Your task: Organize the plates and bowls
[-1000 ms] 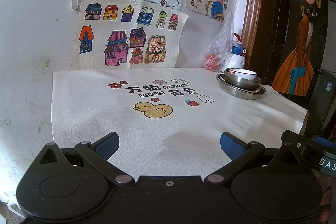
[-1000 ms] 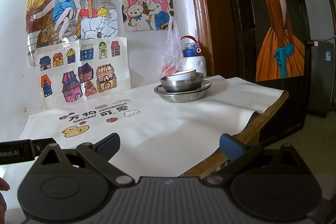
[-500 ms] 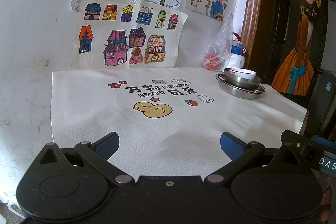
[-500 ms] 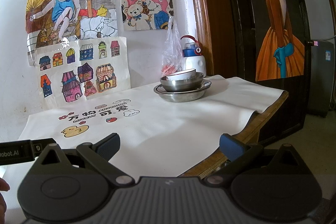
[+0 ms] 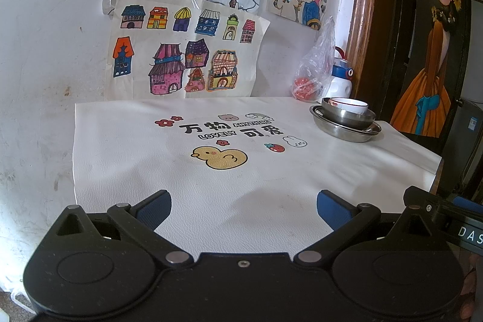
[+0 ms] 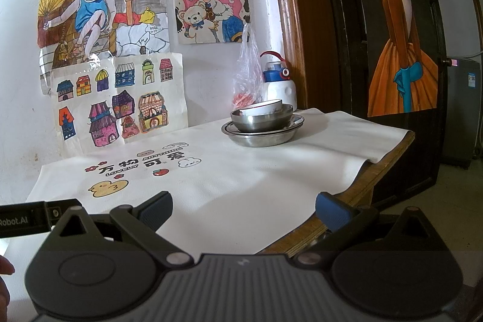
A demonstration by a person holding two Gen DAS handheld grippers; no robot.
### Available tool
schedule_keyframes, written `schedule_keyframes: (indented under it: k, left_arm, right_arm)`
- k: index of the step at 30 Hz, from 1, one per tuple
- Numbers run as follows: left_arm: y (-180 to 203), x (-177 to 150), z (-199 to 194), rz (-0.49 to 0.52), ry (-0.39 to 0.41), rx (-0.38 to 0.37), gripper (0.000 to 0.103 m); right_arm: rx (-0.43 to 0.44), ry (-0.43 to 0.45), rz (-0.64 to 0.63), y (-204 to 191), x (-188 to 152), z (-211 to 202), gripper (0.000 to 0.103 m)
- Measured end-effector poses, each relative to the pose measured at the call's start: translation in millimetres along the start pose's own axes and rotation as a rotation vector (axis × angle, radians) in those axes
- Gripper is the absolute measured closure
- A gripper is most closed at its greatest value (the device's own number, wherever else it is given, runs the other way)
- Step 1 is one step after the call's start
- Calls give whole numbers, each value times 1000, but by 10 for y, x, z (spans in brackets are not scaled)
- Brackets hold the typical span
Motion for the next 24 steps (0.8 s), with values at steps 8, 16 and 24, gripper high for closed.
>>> schedule_keyframes:
  k: [8, 16, 24]
  left_arm:
    - [6, -14, 2, -1, -1, -9, 1]
    - [31, -13, -1, 18, -11, 1, 1]
    - [52, -15, -7, 34, -14, 10, 1]
  right_arm:
    - [-1, 0, 0, -4, -1, -1, 0]
    - [-1, 0, 0, -9, -2, -1, 0]
    - [0, -1, 1, -5, -1, 0, 0]
Point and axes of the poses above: each gripper's, at about its wrist camera, not at the fingertips, and z roughly the way its jaws point, y to its right, x to its top, the point moved 1 cm from there along z, roughly the way its jaws point, and after that the axes turned 3 degrees about x, right-handed, at the moved point
